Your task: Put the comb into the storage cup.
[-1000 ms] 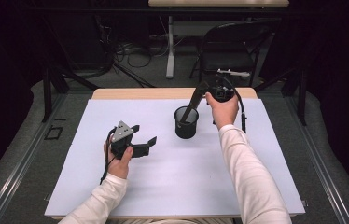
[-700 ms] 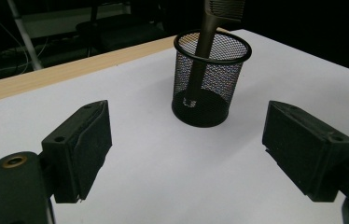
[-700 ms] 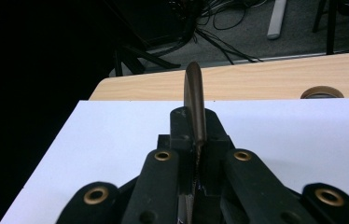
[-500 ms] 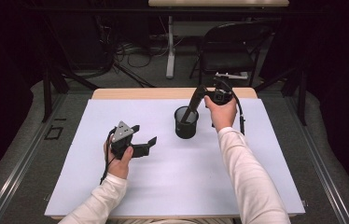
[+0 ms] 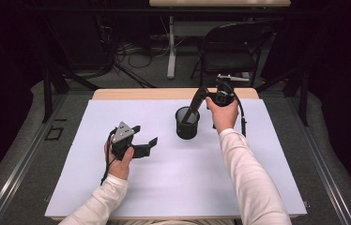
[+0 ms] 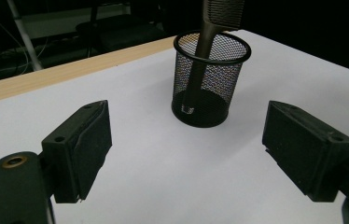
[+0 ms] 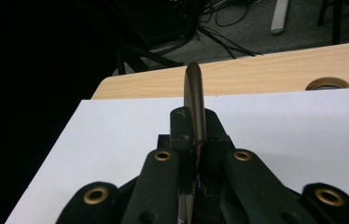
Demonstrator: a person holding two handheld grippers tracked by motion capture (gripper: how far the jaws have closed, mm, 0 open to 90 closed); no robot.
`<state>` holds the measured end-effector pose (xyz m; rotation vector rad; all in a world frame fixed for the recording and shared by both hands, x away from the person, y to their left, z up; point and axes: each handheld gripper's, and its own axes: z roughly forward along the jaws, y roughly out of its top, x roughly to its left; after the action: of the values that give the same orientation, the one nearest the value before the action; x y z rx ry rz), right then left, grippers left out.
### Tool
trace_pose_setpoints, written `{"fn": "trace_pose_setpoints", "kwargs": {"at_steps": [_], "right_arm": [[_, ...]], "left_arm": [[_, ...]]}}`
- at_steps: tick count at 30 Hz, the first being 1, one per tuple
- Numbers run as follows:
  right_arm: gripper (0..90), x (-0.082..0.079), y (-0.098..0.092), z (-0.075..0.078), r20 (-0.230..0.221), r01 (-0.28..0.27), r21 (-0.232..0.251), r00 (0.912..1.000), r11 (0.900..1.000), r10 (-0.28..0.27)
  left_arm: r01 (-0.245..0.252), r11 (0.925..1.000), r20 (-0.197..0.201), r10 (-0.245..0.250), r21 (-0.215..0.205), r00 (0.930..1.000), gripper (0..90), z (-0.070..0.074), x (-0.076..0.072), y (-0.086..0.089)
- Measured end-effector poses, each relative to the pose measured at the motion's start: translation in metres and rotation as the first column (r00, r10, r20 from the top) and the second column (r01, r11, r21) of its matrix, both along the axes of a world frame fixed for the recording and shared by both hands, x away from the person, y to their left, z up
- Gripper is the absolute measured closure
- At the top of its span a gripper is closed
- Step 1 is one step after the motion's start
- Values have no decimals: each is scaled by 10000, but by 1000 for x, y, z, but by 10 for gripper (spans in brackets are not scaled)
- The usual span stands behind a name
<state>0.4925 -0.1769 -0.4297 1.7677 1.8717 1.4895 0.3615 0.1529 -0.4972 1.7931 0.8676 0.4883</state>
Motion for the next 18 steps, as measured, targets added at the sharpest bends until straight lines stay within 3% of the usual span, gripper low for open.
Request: {"fn": "trace_pose_setpoints", "kwargs": {"at_steps": [18], "right_arm": [[870,0,-3,-1,-67,25,106,10000,9999,-24]], "left_arm": [[4,10000,9,-4,-1,10000,161,0,0,0]]}}
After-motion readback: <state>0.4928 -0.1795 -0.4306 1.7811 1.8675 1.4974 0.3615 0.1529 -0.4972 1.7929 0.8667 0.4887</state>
